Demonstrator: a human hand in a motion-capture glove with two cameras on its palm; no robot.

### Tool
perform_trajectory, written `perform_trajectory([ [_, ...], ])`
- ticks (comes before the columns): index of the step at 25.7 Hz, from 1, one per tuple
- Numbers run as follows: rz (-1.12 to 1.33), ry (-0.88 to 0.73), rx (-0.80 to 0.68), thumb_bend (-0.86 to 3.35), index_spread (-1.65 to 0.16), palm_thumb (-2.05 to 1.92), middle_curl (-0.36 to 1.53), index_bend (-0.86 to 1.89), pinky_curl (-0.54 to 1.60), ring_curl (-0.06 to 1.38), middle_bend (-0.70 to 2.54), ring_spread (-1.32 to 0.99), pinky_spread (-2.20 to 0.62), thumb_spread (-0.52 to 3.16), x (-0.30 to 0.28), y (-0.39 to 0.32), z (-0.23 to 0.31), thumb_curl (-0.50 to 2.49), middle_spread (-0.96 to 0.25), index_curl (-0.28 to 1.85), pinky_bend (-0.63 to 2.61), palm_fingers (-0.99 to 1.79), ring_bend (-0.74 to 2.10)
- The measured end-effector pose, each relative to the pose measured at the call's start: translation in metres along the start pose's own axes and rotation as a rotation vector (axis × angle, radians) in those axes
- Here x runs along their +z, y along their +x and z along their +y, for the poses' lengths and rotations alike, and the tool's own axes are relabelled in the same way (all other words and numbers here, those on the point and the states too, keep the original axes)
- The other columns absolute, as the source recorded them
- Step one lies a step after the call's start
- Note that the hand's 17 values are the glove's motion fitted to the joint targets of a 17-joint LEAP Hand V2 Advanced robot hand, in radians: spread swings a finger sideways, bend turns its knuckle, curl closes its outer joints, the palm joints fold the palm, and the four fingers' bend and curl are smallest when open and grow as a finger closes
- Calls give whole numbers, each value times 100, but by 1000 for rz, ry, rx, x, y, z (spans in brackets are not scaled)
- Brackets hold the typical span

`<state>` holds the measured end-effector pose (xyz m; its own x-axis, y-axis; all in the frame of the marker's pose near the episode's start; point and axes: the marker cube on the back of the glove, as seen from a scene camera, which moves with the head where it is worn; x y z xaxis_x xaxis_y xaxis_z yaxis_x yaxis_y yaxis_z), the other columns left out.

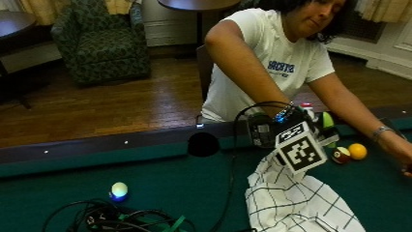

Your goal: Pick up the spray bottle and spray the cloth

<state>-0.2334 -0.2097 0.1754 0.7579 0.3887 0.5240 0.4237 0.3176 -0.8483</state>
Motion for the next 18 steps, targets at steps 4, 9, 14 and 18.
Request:
perform_trajectory([
  [4,-12,79,-221,-2,-32,106,54,34,45,52,71,-23,-30,-5,-19,-49,7,70,-18,60,40,134,71],
  [9,-56,202,-505,-2,-32,106,54,34,45,52,71,-23,-30,-5,-31,-94,7,70,-18,60,40,134,71],
  [14,-81,352,-764,-2,-32,106,54,34,45,52,71,-23,-30,-4,-26,-122,-9,70,-18,60,40,134,71],
  [18,-178,376,-893,-2,-32,106,54,34,45,52,71,-23,-30,-4,-14,-135,-35,70,-18,60,40,135,70],
])
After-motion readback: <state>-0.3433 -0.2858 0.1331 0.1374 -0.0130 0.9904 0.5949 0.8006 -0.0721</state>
